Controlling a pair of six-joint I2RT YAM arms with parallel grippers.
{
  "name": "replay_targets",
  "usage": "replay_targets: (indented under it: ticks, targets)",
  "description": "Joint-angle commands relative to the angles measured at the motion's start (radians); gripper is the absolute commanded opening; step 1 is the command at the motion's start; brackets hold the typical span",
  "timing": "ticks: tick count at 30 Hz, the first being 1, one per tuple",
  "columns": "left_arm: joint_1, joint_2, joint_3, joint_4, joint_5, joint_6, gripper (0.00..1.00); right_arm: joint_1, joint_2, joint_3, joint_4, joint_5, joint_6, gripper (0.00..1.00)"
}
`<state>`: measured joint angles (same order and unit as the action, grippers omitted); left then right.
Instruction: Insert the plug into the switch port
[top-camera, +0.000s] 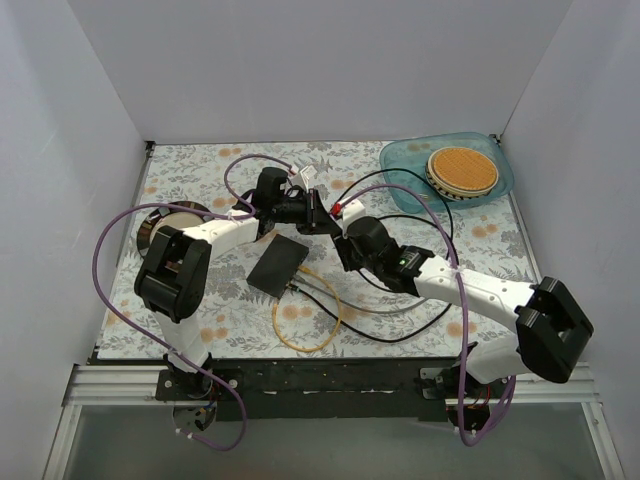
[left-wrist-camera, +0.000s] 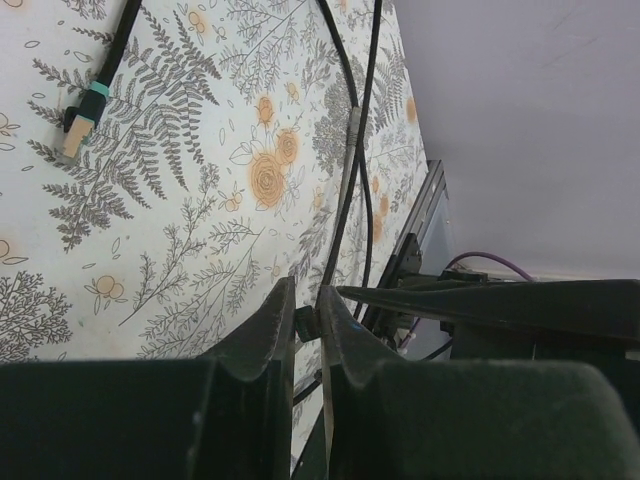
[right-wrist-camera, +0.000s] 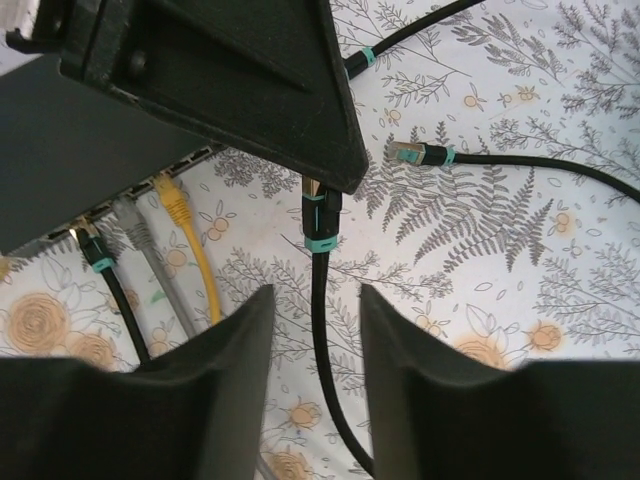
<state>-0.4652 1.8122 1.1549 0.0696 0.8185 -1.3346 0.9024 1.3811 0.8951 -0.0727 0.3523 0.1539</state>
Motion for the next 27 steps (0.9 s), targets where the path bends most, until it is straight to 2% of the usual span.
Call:
replay_targets:
  ticks: [1,3,8,15,21,27]
  targets:
    - [0.0,-0.039,0.009,-0.005,-0.016,0.025,0.0,-0.019,-0.091,-0.018,0.092,-0.03,0.006,0.54]
    - [0.0,-0.047,0.005,-0.002,-0.021,0.023,0.0,-0.045,-0.123,-0.054,0.125,-0.064,0.016,0.57]
    - [0.0,-0.065,-0.007,0.013,-0.03,0.012,0.0,-0.121,-0.212,-0.136,0.241,-0.235,0.071,0.59]
    - [-0.001,-0.077,-0.011,0.019,-0.033,0.008,0.0,-0.154,-0.166,-0.122,0.289,-0.373,0.091,0.55]
    - [-0.001,-0.09,-0.012,0.021,-0.035,0.008,0.0,-0.161,-0.097,-0.099,0.298,-0.409,0.099,0.51]
    - [-0.001,-0.094,-0.004,0.012,-0.032,0.012,0.0,-0.165,-0.062,-0.087,0.292,-0.378,0.096,0.47]
